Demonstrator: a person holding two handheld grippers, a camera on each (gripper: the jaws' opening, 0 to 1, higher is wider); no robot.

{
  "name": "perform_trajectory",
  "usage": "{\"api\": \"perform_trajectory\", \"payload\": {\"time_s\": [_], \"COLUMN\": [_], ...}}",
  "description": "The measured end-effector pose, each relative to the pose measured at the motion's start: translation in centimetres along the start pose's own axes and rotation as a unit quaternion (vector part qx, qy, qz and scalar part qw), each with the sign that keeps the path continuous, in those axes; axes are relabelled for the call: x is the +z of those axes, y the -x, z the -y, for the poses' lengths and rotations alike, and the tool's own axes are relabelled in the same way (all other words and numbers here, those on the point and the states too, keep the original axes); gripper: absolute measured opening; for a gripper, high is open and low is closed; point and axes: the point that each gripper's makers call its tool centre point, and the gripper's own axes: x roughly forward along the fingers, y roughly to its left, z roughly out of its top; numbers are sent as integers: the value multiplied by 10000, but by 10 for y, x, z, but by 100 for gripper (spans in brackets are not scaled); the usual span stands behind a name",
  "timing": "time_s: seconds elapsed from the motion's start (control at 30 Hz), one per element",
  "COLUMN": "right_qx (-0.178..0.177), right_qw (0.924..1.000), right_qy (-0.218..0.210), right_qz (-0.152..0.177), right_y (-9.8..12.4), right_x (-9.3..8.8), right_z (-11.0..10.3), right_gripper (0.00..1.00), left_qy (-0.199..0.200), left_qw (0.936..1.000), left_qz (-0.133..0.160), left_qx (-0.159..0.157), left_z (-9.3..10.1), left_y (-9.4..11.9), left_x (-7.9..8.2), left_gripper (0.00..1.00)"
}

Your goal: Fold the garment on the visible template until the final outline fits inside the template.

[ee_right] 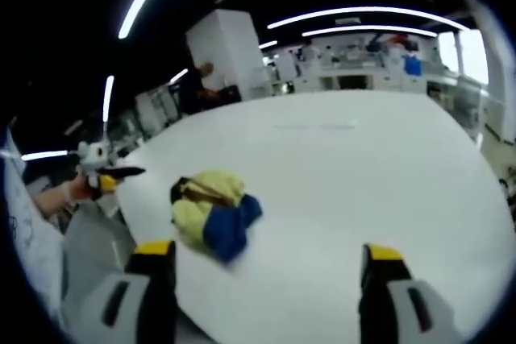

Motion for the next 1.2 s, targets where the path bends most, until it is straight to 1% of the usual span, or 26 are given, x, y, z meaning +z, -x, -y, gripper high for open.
{"api": "perform_trajectory", "payload": {"time_s": [0.17,0.33,0.63,0.77,0.83,1.03,1.2], "right_qx": [29,2,-41,-50,-66,-84,-81], "right_qw": [10000,10000,10000,9999,9999,9999,9998], "right_qy": [17,22,-41,-29,-43,-85,-117], "right_qz": [-43,-60,-73,-99,-106,-82,-106], "right_y": [-1,0,2,3,3,4,5], "right_x": [-2,-3,-6,-9,-10,-11,-12], "right_z": [-4,-1,0,0,0,2,4], "right_gripper": [95,95,94,93,93,92,90], "left_qy": [35,71,114,132,166,195,179], "left_qw": [10000,10000,9999,9999,9998,9998,9998], "left_qz": [-10,-14,0,-59,-133,-68,-100], "left_qx": [34,54,47,27,24,36,44], "left_z": [2,0,5,6,5,4,3], "left_y": [1,2,-2,-1,-1,0,1], "left_x": [-3,-6,-7,-10,-14,-12,-13], "left_gripper": [93,93,93,92,92,92,92]}}
